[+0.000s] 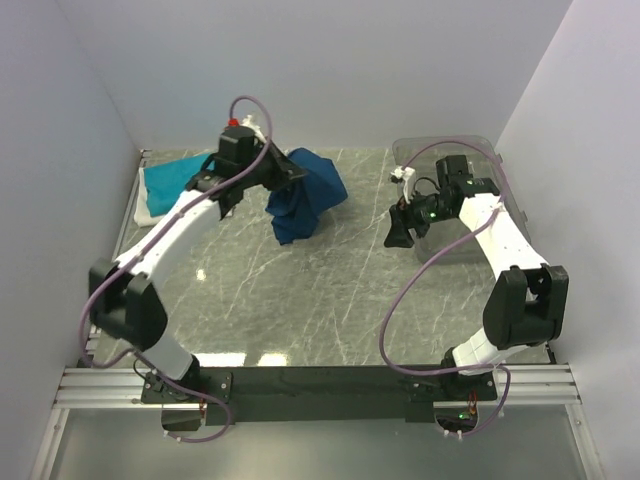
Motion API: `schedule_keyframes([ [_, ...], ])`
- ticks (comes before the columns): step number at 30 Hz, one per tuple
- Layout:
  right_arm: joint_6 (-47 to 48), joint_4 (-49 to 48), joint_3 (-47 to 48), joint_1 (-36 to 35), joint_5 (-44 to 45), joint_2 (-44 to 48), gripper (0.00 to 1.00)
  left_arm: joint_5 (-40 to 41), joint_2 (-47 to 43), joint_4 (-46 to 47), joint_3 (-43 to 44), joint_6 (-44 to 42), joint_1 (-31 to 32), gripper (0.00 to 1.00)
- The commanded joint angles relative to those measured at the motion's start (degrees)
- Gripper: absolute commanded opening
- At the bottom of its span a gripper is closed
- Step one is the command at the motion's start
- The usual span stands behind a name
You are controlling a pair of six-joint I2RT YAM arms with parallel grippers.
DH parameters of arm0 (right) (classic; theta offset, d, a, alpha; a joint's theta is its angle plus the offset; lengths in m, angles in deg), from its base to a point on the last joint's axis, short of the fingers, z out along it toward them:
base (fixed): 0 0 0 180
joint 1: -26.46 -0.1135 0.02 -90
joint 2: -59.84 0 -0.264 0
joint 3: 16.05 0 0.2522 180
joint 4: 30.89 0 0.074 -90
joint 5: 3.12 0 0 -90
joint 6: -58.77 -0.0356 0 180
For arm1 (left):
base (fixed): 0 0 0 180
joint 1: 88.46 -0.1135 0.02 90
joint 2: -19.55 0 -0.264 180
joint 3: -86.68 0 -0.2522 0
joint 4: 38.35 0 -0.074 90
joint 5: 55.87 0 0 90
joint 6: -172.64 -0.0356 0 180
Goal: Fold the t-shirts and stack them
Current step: Flatten the tshirt out
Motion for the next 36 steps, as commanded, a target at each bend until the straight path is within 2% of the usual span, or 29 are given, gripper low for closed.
schedule_keyframes([
  [1, 1.89, -1.0, 2.15, -2.73, -1.68, 2.04, 0.76, -6.25, -6.06, 2.11, -2.55, 0.14, -1.5, 0.0],
  [4, -2.32, -5.83, 2.32, -5.71, -2.64, 1.96, 0.76, -7.31, -8.87, 1.93, -4.57, 0.93, -1.95, 0.0],
  [7, -11.79, -13.9, 2.32, -7.83, -3.44, 1.69, 0.76, -8.19, -11.25, 1.67, -7.37, 1.98, -1.95, 0.0],
  [8, -17.48, -16.37, 2.15, -9.05, -3.53, 1.61, 0.76, -8.19, -11.78, 1.67, -8.0, 2.25, -1.95, 0.0],
  [12, -26.4, -27.88, 2.32, -13.19, 0.77, 0.64, 0.77, -7.22, -16.42, 1.58, -11.77, 3.74, -1.95, 0.0],
  [16, -29.93, -29.49, 5.65, -16.09, 3.32, -5.23, 0.77, -5.91, -19.86, 1.84, -15.81, 4.8, -1.95, 0.0],
  [24, -32.13, -28.17, 9.17, -20.05, 4.29, -10.52, 0.74, -4.5, -23.91, 0.96, -18.99, 5.77, -1.95, 0.0],
  [27, -32.21, -27.21, 9.88, -20.75, 3.42, -11.31, 0.62, -3.8, -24.61, 0.35, -19.25, 5.77, -1.95, 0.0],
  [28, -31.95, -26.77, 10.05, -20.58, 1.5, -11.05, 0.46, -3.53, -24.79, 0.0, -19.34, 5.59, -1.95, 0.0],
  [30, -30.38, -24.58, 10.76, -20.67, -0.09, -10.26, 0.24, -2.66, -25.22, -1.14, -19.43, 4.89, -1.95, 0.01],
  [31, -29.67, -23.43, 11.11, -20.58, -0.8, -8.95, 0.06, -1.7, -25.4, -1.58, -19.69, 4.54, -2.03, 0.0],
  [32, -27.4, -22.12, 11.55, -20.58, -1.94, -8.25, 0.0, -1.16, -25.49, -2.2, -19.87, 3.93, -2.12, 0.0],
  [36, -19.49, -11.24, 14.18, -20.23, -6.33, -3.76, 0.0, 1.74, -25.93, -4.92, -20.92, 0.85, -2.3, 0.02],
])
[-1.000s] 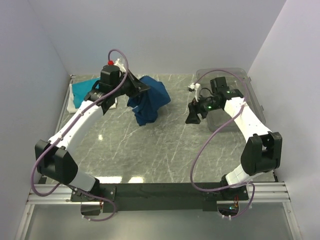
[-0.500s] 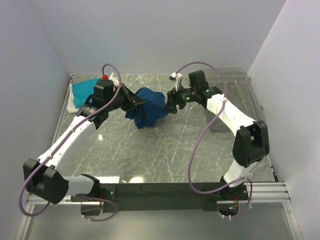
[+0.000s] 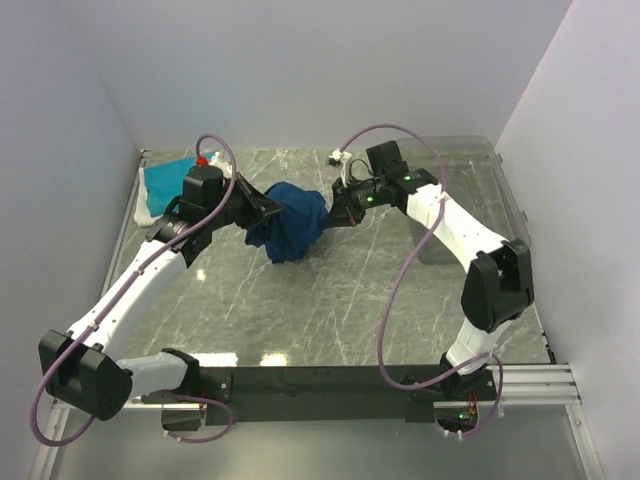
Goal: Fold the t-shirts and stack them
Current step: Flatten the tshirt out
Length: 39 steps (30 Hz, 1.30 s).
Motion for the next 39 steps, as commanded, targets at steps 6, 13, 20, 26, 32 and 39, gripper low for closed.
schedule_keyframes([
  [6, 10.63, 14.89, 6.79, 1.59, -15.32, 13.04, 0.0, 1.96, -4.82, -1.76, -3.23, -9.43, -0.2, 0.4],
  [13, -12.12, -0.3, 5.13, 1.59, -16.66, 15.51, 0.0, 1.08, -10.01, -1.67, -4.37, -21.55, -0.2, 0.71],
  [20, -23.56, -6.3, 1.35, 1.85, -12.18, 14.19, 0.0, -12.45, -23.18, 10.0, -13.59, -38.61, 0.33, 0.91],
  [26, -29.89, -8.14, 0.99, 2.38, -6.29, 13.13, 0.0, -9.92, -23.56, 13.79, -18.52, -37.39, 8.75, 0.89],
  [32, -38.5, -9.9, 0.2, 2.21, 0.57, 12.08, 0.0, 0.96, -17.33, 18.37, -19.23, -36.51, 20.88, 0.89],
  [39, -40.53, -10.34, -0.24, 2.21, 1.63, 11.9, 0.0, 11.26, -9.14, 17.75, -14.48, -39.32, 25.81, 0.92],
])
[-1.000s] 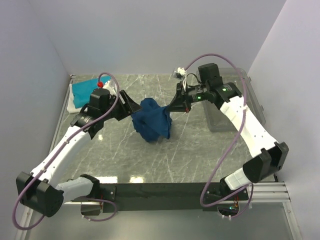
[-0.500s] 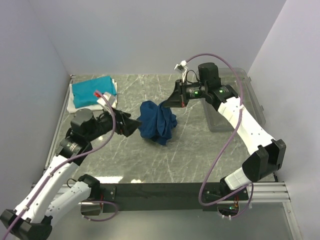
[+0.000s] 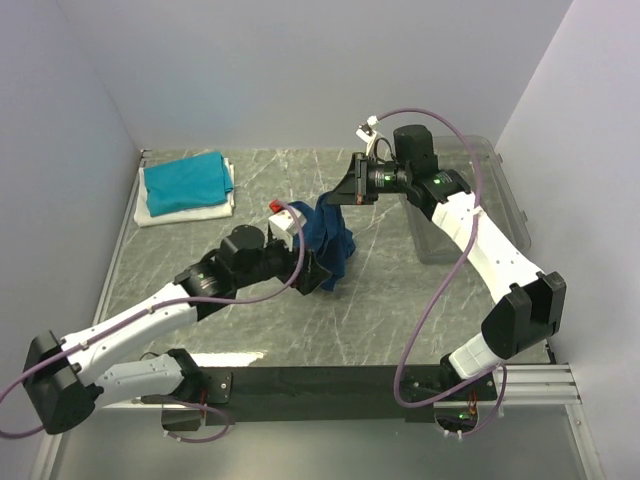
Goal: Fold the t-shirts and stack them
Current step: Flatten the tshirt out
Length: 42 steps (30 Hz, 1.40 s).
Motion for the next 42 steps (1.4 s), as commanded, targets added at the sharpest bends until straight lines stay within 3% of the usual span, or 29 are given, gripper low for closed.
schedule_keyframes([
  [1, -2.54, -3.37, -0.41, 0.22, 0.95, 0.45, 0.0, 8.01, 1.4, 3.67, 4.01, -2.47, 1.55, 0.92],
  [5, -2.63, -3.72, -0.85, 0.22, 0.69, 0.62, 0.0, 14.85, 4.55, 3.68, 5.33, -1.6, 2.17, 0.84],
  [8, -2.46, -3.55, -1.03, 0.22, 0.95, 0.71, 0.0, 16.72, 6.66, 3.67, 7.26, -1.33, 2.17, 0.71],
  [11, -2.02, -3.55, -0.94, 0.22, 0.86, 0.71, 0.0, 14.97, 7.55, 4.29, 8.84, -1.59, 2.17, 0.44],
  [12, -1.75, -3.37, -0.86, 0.3, 0.95, 0.71, 0.0, 14.7, 7.46, 4.2, 9.63, -1.6, 2.17, 0.12],
  [13, -1.06, -3.2, -0.68, 0.31, 1.04, 0.71, 0.0, 15.13, 7.2, 3.86, 9.9, -1.77, 2.17, 0.01],
  [16, 2.62, -1.7, 0.64, 0.57, 0.87, 1.06, 0.0, 18.56, 3.87, 2.89, 10.16, -2.12, 2.09, 0.0],
  [18, 5.87, -0.12, 2.04, 1.09, -0.88, 1.15, 0.06, 20.84, 0.27, 1.4, 10.69, -2.56, 1.56, 0.0],
  [21, 19.39, 6.19, 5.38, 1.8, -8.52, 0.89, 0.28, 23.13, -3.95, -1.41, 13.14, -3.7, -0.11, 0.0],
  [22, 28.22, 8.47, 7.04, 2.06, -13.07, 0.8, 0.35, 23.4, -4.66, -2.29, 14.02, -4.66, -0.37, 0.0],
  [23, 32.48, 13.72, 8.01, 2.15, -13.89, 0.71, 0.47, 23.75, -5.71, -3.08, 16.21, -5.28, -0.64, 0.0],
  [26, 46.9, 21.47, 9.51, 2.06, -15.13, 0.98, 0.59, 24.37, -6.07, -6.25, 20.95, -7.48, -1.25, 0.0],
  [30, 67.35, 28.43, 7.24, 1.89, -12.15, 0.1, 0.65, 24.1, -4.84, -10.11, 25.89, -9.15, -1.43, 0.0],
  [31, 68.9, 28.88, 5.49, 1.89, -11.01, -0.16, 0.66, 24.19, -4.58, -10.56, 26.51, -9.24, -1.43, 0.0],
  [42, 70.06, 16.67, -4.11, -4.34, 3.23, -3.41, 0.66, 25.86, -5.9, -12.05, 30.55, -8.28, -1.52, 0.0],
])
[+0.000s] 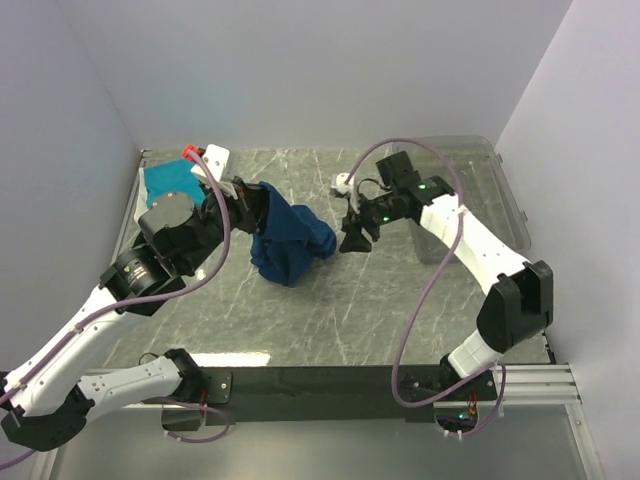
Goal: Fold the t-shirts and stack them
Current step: Flatten the tshirt out
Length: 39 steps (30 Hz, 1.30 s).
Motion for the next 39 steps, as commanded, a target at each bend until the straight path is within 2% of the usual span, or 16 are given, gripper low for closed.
schedule_keyframes([
  [1, 1.8, -6.27, 0.09, -3.78, 5.14, -1.95, 0.66, 1.16, -0.96, 1.32, 4.11, -0.52, -0.16, 0.0],
  [5, -1.8, -11.9, 0.53, -5.81, 8.83, -5.81, 0.66, 1.69, -1.22, 0.97, 4.9, -0.25, -0.25, 0.0],
  [15, -7.52, -15.34, 10.98, -8.09, 6.9, -14.78, 0.65, 2.57, -1.75, 0.18, 6.22, 0.63, -0.16, 0.0],
  [17, -8.48, -15.87, 11.95, -8.53, 7.16, -15.84, 0.61, 3.18, -1.83, -0.26, 6.83, 0.54, -0.16, 0.0],
  [20, -7.79, -14.03, 13.97, -8.53, 6.2, -16.2, 0.31, 4.67, -2.27, -0.96, 7.27, 0.54, -0.25, 0.0],
  [21, -7.18, -13.41, 14.06, -8.36, 5.59, -15.59, 0.17, 5.2, -2.8, -1.05, 7.27, 0.45, -0.16, 0.0],
  [24, -5.07, -12.18, 12.75, -7.84, 4.97, -11.37, 0.04, 7.66, -4.11, -1.14, 7.1, 0.28, -0.16, 0.0],
  [26, -3.49, -9.03, 14.23, -6.78, 4.18, -7.42, 0.0, 9.76, -4.73, -0.97, 7.27, 0.19, -0.16, 0.0],
  [28, -1.12, -2.03, 20.46, -4.24, 1.82, -5.13, 0.0, 11.87, -5.7, -0.97, 7.88, -0.25, -0.25, 0.0],
  [31, -1.01, 2.57, 29.95, 0.51, -2.05, -3.2, 0.0, 14.87, -6.67, 0.26, 9.38, -2.71, -0.25, 0.0],
  [35, -2.69, 7.24, 43.9, 3.94, -2.86, -1.96, 0.0, 18.21, -7.37, 3.16, 12.54, -7.18, -0.16, 0.0],
  [39, -2.43, 8.83, 50.18, 5.0, -2.33, 1.89, 0.0, 17.34, -7.9, 7.72, 17.01, -10.88, -0.16, 0.0],
])
